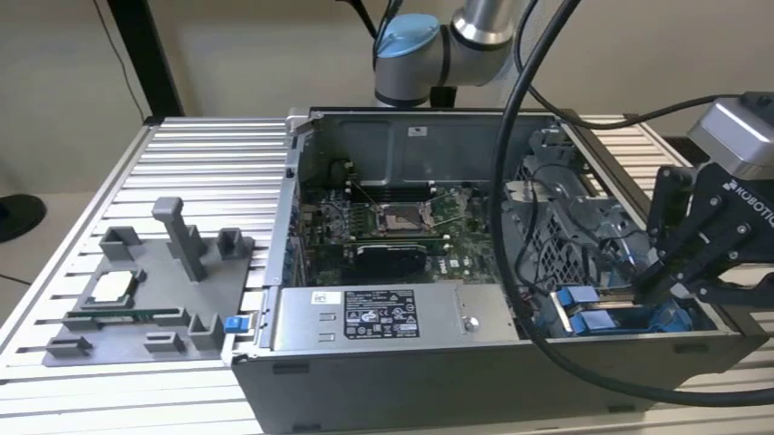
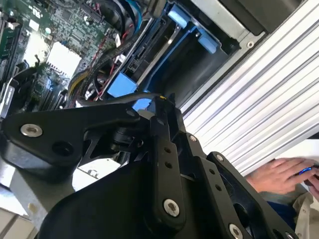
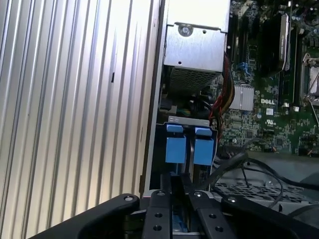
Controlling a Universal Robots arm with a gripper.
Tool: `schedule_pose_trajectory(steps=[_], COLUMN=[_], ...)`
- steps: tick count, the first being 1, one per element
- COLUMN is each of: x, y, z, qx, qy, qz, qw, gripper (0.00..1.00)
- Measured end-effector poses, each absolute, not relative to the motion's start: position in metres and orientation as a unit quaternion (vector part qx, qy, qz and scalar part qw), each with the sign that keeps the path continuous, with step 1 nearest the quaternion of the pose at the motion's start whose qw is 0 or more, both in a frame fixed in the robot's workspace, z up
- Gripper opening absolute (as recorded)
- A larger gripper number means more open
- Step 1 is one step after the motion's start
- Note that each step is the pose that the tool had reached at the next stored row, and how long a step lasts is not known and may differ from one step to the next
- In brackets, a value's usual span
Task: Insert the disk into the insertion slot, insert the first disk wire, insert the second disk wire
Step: 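Insert the first disk wire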
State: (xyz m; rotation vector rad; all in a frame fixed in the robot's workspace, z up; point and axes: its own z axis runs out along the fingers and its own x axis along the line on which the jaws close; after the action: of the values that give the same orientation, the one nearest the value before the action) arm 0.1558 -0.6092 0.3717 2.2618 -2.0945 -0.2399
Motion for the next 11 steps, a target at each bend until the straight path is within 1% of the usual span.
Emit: schedule_pose_trajectory(steps=[7,11], x=[0.165,0.177], y=[-0.6,-0.596], z=[0.368,0.365], qx=[0.732,0.732], qy=[-0.675,-0.675], qz=[-0.093,-0.097], qw=[0.008,0.004], gripper=[0.0,0.0])
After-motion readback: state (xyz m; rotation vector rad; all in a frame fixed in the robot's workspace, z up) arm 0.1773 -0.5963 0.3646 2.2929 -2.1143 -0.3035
